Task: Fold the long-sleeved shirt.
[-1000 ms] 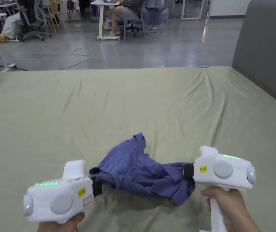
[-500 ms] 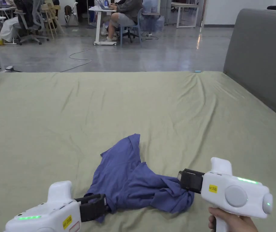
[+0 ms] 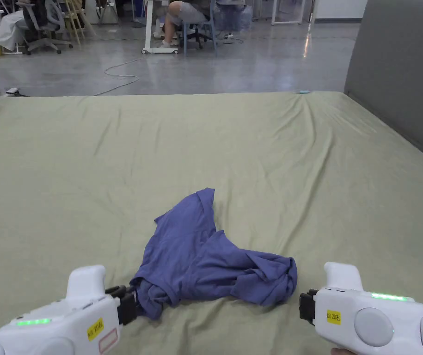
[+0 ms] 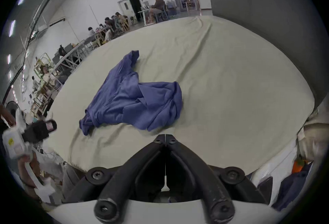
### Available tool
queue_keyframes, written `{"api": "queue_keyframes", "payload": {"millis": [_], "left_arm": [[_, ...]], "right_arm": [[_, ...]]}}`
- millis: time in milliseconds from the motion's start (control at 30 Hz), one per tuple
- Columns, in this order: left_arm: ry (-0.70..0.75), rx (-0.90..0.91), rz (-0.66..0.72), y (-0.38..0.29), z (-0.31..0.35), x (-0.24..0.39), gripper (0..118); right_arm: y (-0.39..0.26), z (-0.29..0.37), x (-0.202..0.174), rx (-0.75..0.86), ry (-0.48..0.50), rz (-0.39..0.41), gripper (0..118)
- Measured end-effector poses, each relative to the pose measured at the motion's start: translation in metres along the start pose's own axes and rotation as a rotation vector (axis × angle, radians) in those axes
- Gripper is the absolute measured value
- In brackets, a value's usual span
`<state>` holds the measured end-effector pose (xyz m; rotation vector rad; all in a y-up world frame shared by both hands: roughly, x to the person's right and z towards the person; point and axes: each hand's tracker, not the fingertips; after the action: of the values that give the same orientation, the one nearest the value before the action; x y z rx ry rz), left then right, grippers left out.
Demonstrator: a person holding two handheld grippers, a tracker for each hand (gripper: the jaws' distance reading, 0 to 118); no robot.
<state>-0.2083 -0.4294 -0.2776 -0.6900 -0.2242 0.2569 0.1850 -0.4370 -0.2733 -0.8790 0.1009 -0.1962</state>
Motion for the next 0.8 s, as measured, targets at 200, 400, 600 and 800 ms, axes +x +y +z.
{"api": "queue_keyframes", "payload": {"millis": [200,400,600,800], "left_arm": [[-0.009,-0.083,0.035,0.049,-0.084,-0.022,118],[0.093,-0.249,-0.046,0.067,-0.179,-0.038,118],[0.102,-0.307,-0.091,0.070,-0.222,-0.037,40],[0.056,-0.237,-0.118,0.072,-0.197,-0.018,0]], "right_arm": [[0.003,0.004,0.008,-0.003,0.010,-0.011,0],[0.003,-0.002,0.006,-0.024,-0.003,-0.019,0],[0.004,-0.003,0.010,-0.036,-0.037,-0.038,0],[0.016,-0.017,0.005,-0.045,-0.050,-0.020,22]]}}
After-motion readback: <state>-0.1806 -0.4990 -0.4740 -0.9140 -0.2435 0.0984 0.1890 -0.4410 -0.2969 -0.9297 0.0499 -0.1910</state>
